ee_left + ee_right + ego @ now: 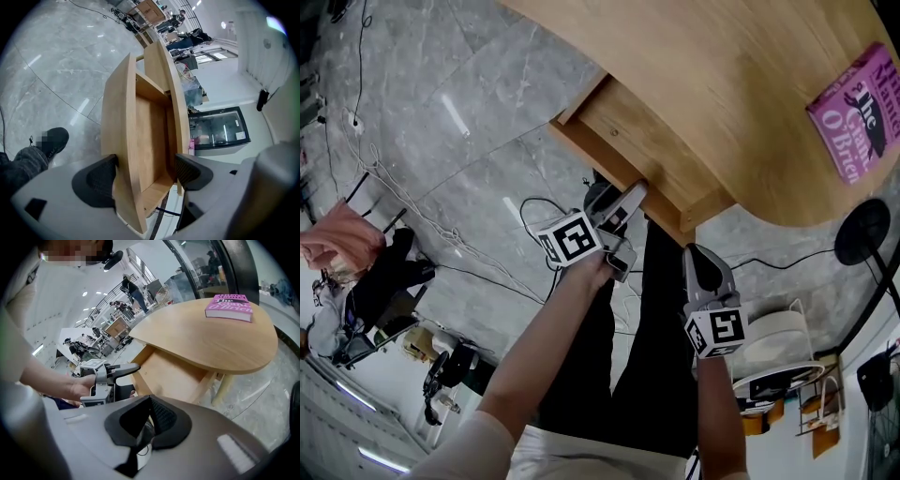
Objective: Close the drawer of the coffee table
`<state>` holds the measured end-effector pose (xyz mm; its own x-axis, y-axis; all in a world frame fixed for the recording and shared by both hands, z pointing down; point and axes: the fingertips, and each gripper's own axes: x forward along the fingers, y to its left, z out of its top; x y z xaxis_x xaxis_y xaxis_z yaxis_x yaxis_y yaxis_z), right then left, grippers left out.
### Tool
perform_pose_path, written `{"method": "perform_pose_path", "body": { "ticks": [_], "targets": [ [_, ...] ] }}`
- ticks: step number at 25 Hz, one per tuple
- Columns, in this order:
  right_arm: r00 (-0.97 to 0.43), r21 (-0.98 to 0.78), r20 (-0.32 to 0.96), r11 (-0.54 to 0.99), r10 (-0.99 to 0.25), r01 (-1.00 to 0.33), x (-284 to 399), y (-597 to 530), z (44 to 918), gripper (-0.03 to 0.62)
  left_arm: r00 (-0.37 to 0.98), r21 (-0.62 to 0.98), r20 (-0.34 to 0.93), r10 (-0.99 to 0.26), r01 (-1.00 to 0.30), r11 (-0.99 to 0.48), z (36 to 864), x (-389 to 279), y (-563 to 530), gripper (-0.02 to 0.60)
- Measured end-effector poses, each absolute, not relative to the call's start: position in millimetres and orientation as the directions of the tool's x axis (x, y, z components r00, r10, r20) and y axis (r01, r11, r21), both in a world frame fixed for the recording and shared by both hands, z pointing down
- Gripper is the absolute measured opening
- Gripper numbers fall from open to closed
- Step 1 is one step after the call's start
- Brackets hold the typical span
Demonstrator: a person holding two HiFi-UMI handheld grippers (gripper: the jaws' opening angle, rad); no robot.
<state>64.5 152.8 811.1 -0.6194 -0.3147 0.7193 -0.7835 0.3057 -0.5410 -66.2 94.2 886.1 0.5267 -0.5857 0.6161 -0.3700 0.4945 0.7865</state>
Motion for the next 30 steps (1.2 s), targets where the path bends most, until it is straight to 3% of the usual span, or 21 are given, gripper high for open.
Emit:
{"method": "perform_pose_path", "body": {
  "ticks": [30],
  "targets": [
    [-0.628,-0.557,0.659,0.292,-0.414,-0.778,92.0,86.7,782.2,0.011,0.606,0.834,0.552,-0.573,-0.383,0.398,862.3,-4.0,16.1,0.42]
  ]
}}
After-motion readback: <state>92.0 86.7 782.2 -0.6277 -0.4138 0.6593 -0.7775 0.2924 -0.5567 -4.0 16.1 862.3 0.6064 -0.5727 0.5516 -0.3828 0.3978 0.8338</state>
